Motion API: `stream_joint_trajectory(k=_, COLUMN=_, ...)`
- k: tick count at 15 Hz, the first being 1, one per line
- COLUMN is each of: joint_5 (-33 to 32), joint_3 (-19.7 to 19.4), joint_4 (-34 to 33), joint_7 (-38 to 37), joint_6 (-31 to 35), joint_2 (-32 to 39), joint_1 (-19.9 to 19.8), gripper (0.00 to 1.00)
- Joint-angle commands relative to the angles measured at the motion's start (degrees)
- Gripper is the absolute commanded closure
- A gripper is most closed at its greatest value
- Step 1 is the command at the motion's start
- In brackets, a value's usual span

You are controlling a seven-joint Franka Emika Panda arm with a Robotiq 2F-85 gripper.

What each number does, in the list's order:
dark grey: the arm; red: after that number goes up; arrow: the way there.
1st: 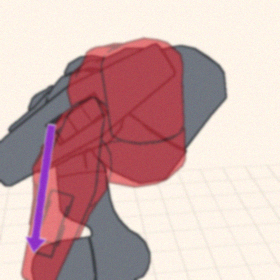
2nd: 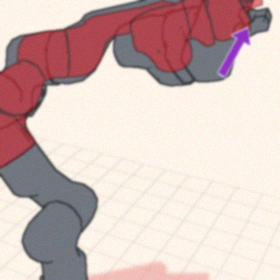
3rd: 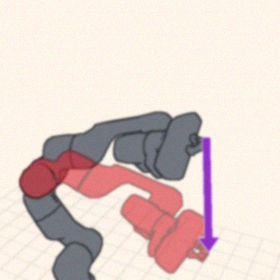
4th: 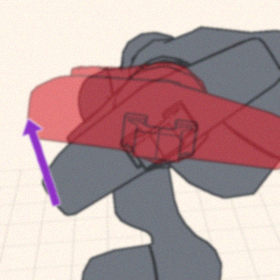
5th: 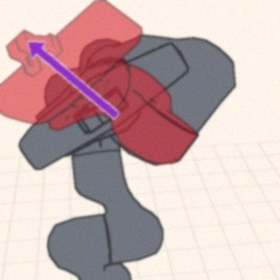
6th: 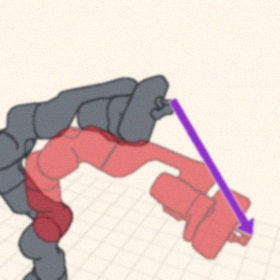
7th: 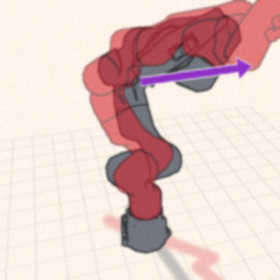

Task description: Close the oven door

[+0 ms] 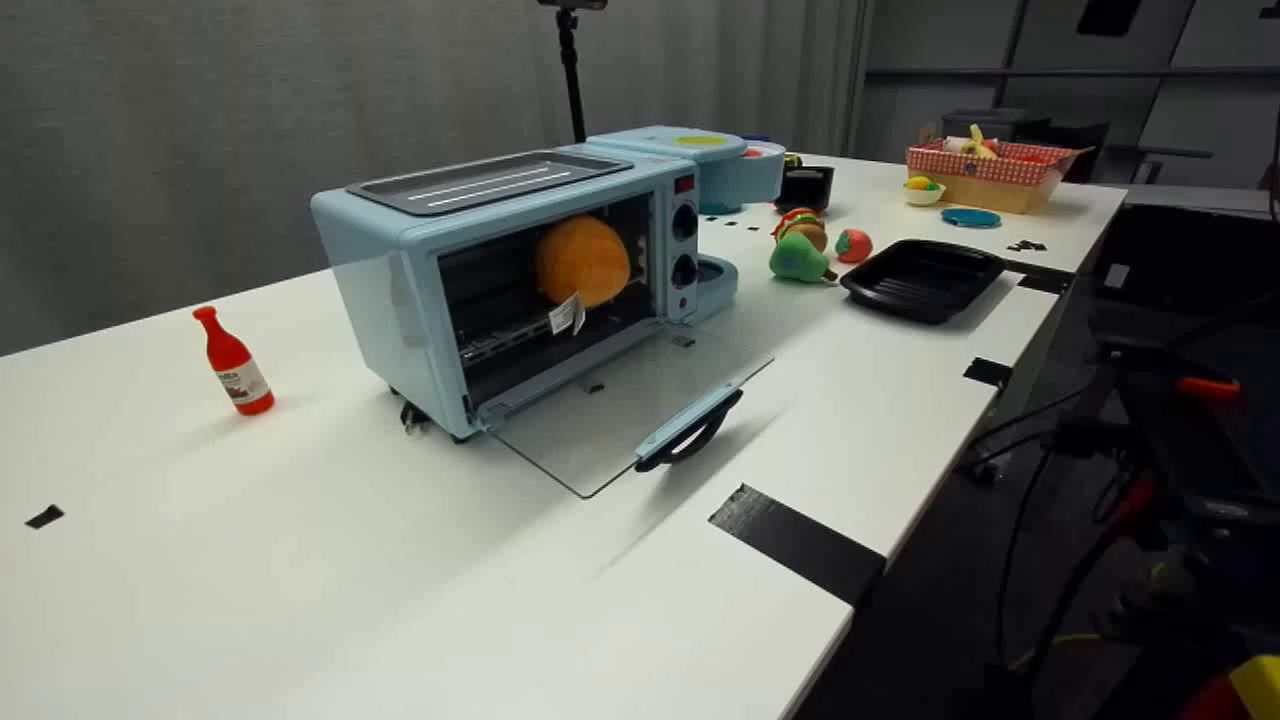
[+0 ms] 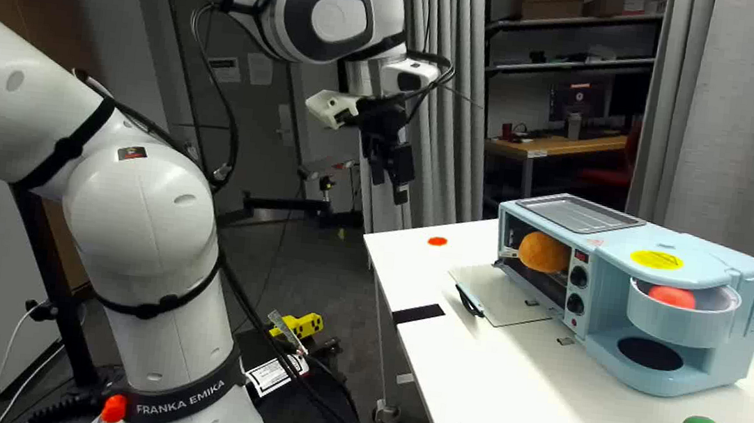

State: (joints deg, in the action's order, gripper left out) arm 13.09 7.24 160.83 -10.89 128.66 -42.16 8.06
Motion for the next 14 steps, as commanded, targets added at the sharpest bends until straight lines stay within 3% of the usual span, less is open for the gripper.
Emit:
stream_joint_trajectory(k=1, joint_5=-0.01, joint_3=0.02, joint_4=-0.34, joint_7=0.03, joint_6=-0.29, joint_2=0.18, joint_1=-0.07, gripper=0.00)
stream_joint_trajectory(k=14, joint_5=-0.01, joint_3=0.01, joint_4=-0.29, joint_7=0.02, joint_6=-0.28, joint_2=0.70, joint_1=-0.07, gripper=0.00)
